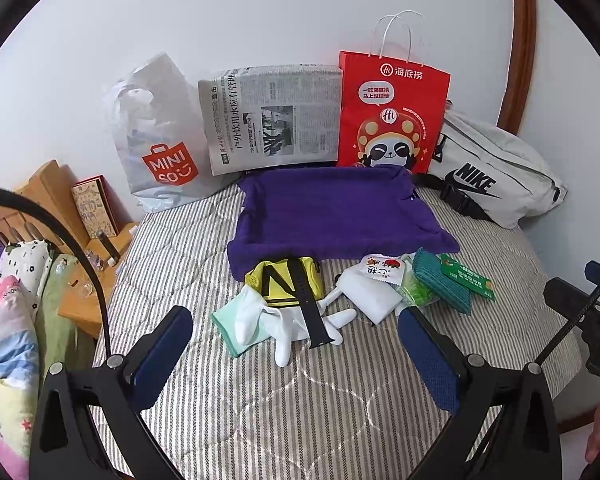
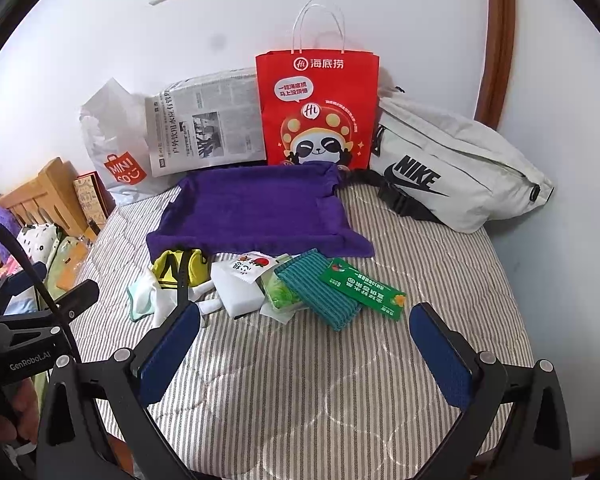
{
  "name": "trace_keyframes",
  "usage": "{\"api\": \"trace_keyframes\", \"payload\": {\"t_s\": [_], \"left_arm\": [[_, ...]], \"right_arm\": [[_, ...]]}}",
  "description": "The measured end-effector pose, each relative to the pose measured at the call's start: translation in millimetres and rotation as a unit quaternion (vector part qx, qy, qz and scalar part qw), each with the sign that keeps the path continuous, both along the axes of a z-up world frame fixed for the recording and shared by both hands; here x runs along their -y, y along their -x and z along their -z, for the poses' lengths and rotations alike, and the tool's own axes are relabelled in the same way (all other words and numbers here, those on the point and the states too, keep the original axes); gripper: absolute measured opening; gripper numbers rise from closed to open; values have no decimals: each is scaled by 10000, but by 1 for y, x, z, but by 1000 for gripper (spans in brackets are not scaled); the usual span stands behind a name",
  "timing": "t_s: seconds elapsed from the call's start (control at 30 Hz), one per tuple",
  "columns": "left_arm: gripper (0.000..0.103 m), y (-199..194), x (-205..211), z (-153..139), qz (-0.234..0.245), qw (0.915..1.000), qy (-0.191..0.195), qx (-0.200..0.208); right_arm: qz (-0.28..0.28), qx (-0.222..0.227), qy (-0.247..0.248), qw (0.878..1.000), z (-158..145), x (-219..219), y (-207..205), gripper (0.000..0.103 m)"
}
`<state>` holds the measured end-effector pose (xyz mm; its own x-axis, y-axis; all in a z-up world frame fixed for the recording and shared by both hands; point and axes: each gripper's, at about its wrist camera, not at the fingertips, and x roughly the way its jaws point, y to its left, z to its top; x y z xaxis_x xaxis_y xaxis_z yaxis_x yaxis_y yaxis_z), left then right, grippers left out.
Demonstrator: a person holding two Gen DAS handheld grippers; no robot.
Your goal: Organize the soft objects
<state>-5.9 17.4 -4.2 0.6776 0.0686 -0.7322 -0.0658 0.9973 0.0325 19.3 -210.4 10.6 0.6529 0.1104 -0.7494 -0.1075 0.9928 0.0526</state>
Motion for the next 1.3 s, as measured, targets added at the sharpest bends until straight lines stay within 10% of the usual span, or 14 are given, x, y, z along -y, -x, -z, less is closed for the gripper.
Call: {"api": "trace_keyframes", "payload": {"t_s": [1.3], "left_arm": [[103, 2, 9, -2, 7, 10000, -62, -39]], "right_arm": [[6, 62, -5, 10000, -7, 0, 6, 103]]}}
